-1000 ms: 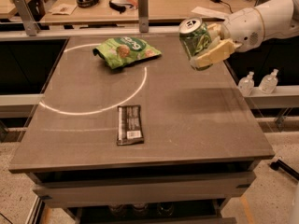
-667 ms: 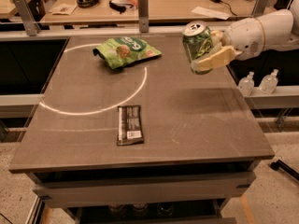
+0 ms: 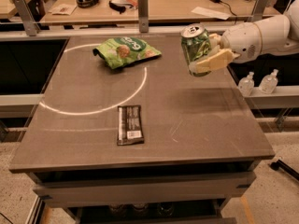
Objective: Place green can upright
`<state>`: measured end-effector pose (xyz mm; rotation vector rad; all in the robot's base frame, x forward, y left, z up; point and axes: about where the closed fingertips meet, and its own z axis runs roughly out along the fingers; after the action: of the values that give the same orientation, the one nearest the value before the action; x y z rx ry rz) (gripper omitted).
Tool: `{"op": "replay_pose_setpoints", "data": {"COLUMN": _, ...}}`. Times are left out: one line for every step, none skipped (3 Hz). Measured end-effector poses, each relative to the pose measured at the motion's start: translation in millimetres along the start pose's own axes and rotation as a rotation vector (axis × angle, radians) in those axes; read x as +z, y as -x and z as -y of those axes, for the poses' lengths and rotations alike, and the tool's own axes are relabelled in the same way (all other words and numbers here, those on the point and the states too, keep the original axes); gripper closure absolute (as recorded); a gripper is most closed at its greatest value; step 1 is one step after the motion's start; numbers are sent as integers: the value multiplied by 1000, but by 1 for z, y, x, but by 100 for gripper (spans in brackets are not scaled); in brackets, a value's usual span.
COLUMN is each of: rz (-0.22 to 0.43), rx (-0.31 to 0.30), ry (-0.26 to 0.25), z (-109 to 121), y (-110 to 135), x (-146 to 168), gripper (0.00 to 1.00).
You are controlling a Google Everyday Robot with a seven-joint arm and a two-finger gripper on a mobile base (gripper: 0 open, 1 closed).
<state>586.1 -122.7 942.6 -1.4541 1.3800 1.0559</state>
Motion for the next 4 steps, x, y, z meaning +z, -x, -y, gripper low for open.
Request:
{"op": "replay_pose_setpoints", "data": {"rz": 86, "rx": 41, "ry": -11, "z": -6, "y": -15, "x": 1, "gripper": 100}}
{"op": "replay_pose_setpoints", "data": {"rz": 166, "rx": 51, "ry": -24, "z": -13, "y": -33, "x": 2, "gripper": 100}}
{"op": "replay_pose_setpoints", "data": {"rz": 200, "rx": 41, "ry": -18, "z": -17, "y": -48, "x": 5, "gripper": 100}}
{"op": "replay_pose_setpoints", "data": {"rz": 205, "rx": 25, "ry": -6, "z": -22, "y": -61, "x": 8, "gripper": 100}}
